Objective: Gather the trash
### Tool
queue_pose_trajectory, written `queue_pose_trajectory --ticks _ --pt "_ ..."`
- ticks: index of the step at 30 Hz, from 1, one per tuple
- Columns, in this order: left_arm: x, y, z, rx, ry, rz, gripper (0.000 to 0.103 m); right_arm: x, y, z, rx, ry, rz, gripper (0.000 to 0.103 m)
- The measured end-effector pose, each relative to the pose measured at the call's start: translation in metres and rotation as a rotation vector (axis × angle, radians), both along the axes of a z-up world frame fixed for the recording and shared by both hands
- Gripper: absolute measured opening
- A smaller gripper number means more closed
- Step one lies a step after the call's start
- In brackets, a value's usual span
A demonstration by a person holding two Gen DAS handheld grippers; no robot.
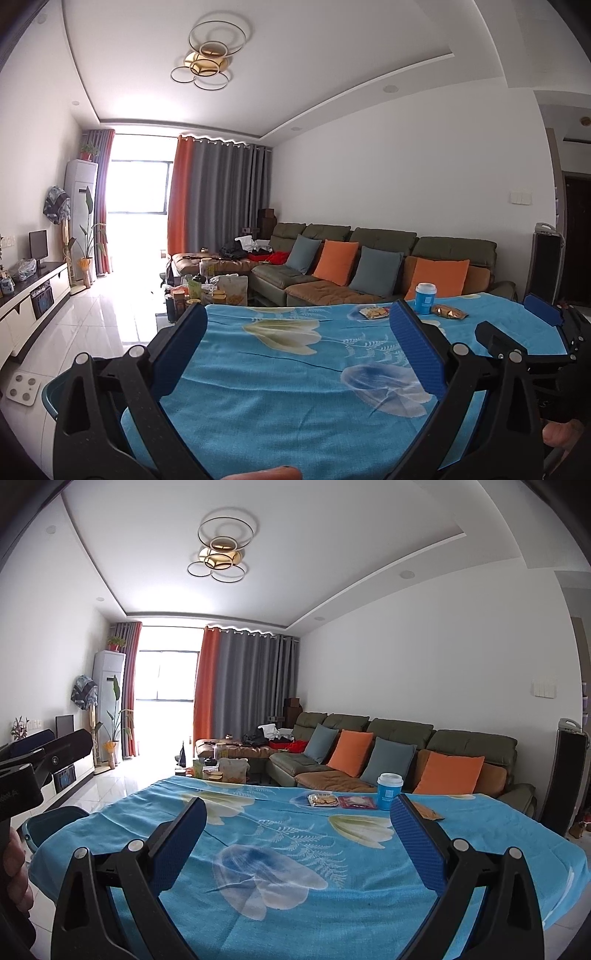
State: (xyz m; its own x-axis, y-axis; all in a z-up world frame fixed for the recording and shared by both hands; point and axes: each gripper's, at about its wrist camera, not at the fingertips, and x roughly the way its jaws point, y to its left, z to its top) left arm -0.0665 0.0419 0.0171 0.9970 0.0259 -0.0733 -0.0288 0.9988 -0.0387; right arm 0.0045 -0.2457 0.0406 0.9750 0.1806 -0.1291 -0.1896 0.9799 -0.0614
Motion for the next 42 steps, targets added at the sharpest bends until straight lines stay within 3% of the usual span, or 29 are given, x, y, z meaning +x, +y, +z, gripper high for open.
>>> queue_pose_trajectory --ticks 42 --pt "0.008 0.000 -0.009 -0.006 0.050 -0.019 0.097 0.010 -0.005 -0.002 0.002 0.036 0.003 0.096"
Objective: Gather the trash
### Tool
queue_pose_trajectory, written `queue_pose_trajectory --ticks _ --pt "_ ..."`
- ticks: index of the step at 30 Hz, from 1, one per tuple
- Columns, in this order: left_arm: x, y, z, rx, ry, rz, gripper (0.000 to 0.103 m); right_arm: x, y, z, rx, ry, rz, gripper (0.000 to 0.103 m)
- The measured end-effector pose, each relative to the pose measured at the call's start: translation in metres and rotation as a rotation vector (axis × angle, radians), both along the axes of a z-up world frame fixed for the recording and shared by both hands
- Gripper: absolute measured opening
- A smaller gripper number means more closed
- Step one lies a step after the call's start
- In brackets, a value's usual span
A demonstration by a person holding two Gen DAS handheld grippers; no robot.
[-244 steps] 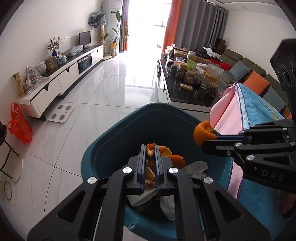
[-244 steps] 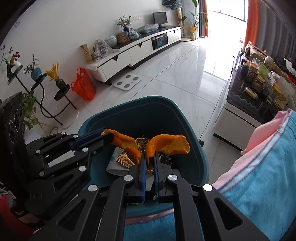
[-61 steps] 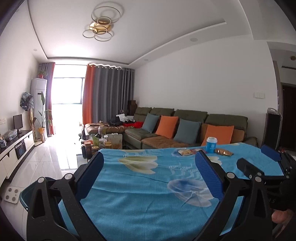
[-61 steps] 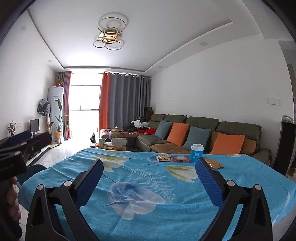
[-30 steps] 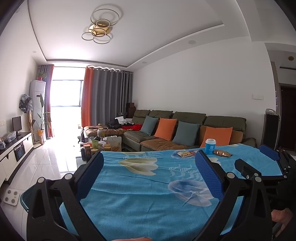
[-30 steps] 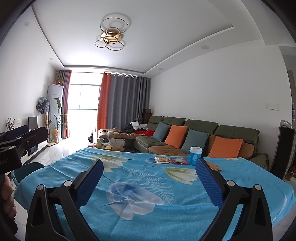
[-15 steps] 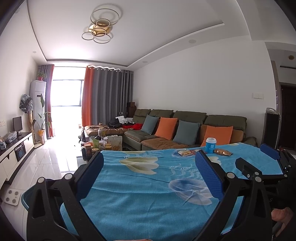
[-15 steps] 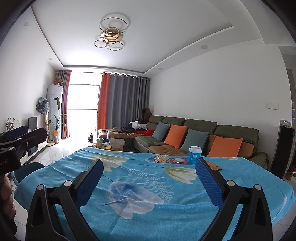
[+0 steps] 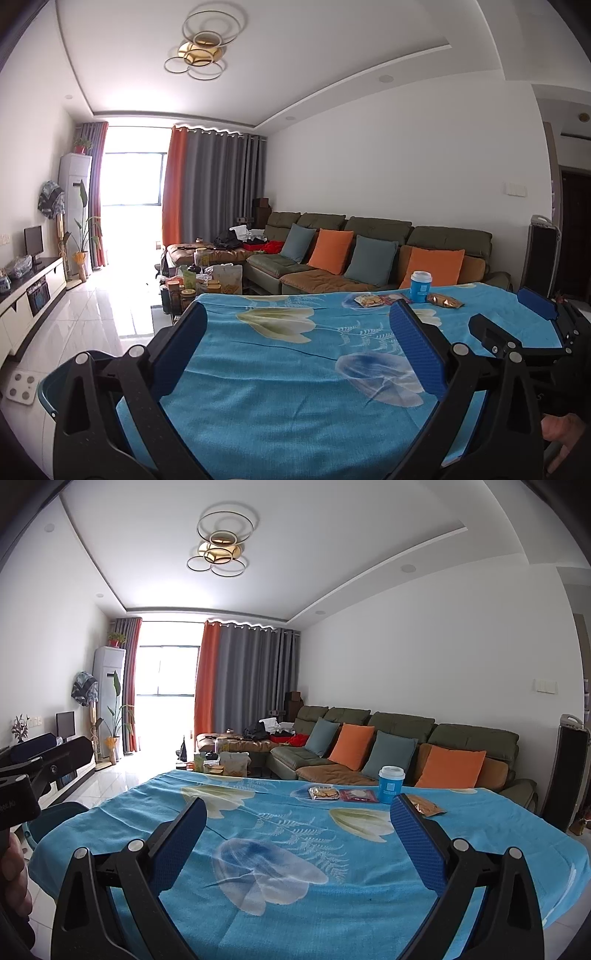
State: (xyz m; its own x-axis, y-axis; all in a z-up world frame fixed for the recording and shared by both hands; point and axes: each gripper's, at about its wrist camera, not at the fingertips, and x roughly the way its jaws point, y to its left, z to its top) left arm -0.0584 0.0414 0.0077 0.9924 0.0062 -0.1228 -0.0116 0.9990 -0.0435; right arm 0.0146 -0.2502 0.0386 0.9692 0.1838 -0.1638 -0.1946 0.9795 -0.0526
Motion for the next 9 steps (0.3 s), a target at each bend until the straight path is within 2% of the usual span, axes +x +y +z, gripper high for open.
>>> queue_pose_trajectory --ticks 5,9 --pt "0.015 0.000 -0.002 0.025 0.030 0.012 0.097 0.016 -0.009 -0.002 0.022 0.028 -0.007 0.096" --pt "0.041 0.004 -0.001 0.044 0.082 0.012 0.097 0.052 -0.034 0.002 0.035 0.087 -0.033 0.096"
